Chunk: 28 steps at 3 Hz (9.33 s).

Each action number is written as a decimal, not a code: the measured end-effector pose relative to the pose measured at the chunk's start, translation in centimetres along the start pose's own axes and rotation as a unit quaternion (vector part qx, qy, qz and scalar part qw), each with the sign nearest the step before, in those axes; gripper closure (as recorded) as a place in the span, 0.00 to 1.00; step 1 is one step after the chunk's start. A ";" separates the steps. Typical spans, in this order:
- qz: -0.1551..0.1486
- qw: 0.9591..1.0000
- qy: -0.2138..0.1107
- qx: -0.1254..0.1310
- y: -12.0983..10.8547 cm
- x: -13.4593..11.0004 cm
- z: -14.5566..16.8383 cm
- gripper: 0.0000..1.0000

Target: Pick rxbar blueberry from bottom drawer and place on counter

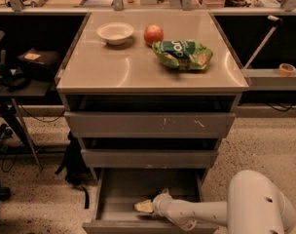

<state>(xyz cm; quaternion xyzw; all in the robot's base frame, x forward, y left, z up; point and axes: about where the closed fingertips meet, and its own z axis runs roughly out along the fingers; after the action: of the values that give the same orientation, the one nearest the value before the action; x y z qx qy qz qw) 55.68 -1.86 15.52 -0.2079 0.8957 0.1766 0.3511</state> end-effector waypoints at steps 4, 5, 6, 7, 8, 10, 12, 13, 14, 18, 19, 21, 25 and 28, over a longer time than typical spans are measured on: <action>-0.080 0.996 0.026 0.029 0.7 0.1 1.9 0.00; -0.080 0.996 0.026 0.029 0.7 0.1 1.9 0.00; -0.104 0.993 0.060 0.023 1.1 0.6 3.8 0.00; -0.124 0.989 0.079 0.012 3.1 0.7 5.3 0.00; -0.125 0.989 0.078 0.010 3.3 0.6 5.4 0.00; -0.077 0.989 0.129 0.008 2.0 3.7 7.5 0.00; -0.058 0.992 0.109 0.037 0.1 2.6 5.3 0.00; -0.019 0.991 0.093 0.091 -4.0 2.4 1.3 0.00; -0.020 0.992 0.096 0.084 -3.4 2.6 1.5 0.00; 0.015 0.988 0.142 0.058 -2.6 5.6 4.6 0.00; 0.015 0.988 0.142 0.058 -2.6 5.6 4.6 0.00; 0.015 0.988 0.142 0.058 -2.6 5.6 4.6 0.42; 0.015 0.988 0.142 0.058 -2.1 3.8 2.8 1.00; 0.046 0.989 0.093 0.100 2.8 -1.9 -1.1 1.00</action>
Offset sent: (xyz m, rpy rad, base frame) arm -0.0050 0.0139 -0.0126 -0.1192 -0.0339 0.0822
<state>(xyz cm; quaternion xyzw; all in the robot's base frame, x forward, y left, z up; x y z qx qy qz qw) 54.96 0.46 18.03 -0.1454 0.9464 0.0816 0.2768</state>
